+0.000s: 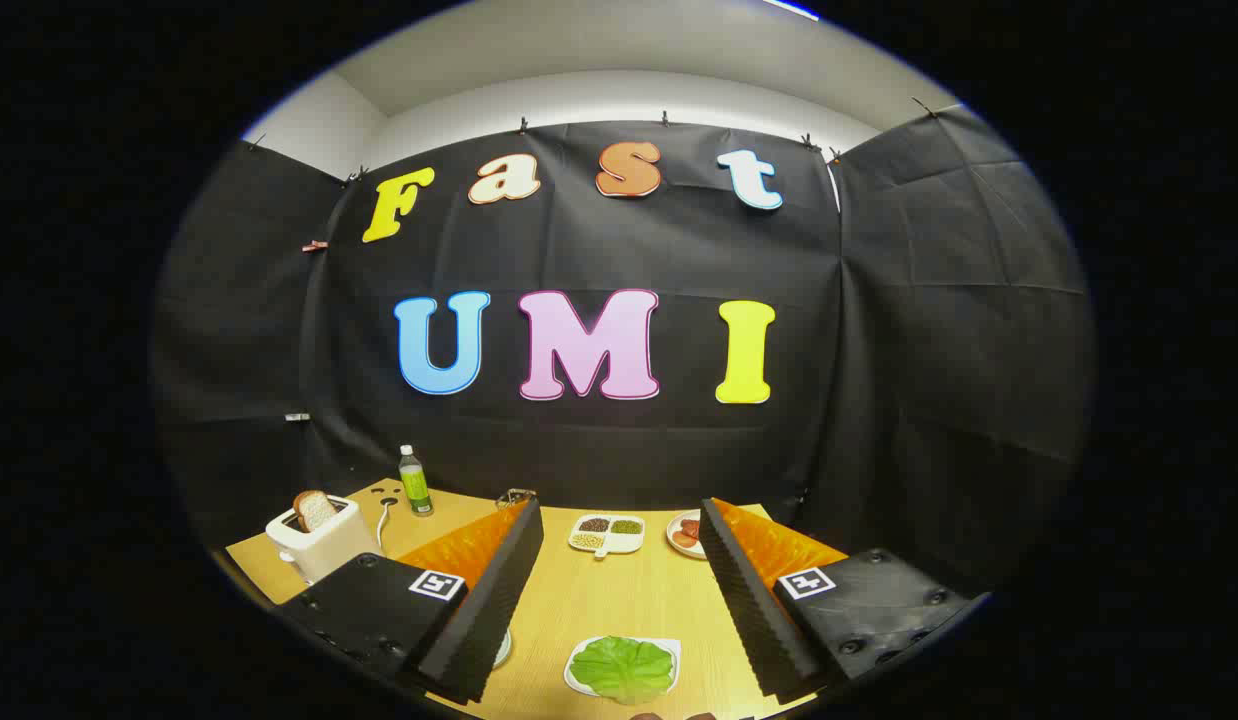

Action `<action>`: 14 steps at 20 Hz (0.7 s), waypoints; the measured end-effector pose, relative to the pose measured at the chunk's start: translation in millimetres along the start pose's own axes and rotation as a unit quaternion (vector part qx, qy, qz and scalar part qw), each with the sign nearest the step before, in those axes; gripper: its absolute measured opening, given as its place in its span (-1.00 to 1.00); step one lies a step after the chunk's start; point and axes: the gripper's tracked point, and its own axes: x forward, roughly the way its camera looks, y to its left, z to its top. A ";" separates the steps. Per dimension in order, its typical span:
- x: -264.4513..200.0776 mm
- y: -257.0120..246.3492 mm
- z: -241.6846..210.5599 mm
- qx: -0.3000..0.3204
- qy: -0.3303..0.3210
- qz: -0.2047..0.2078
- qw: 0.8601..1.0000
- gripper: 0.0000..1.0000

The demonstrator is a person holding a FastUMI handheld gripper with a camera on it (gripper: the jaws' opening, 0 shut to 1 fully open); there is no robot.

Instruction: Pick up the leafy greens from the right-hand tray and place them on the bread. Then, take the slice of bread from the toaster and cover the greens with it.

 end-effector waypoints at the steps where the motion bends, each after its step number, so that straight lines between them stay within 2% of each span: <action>1: 0.9 0.3 0.0 0.003 0.000 -0.003 1.000 0.95; 14: 15.4 2.9 -3.6 -0.006 0.007 -0.015 1.000 0.95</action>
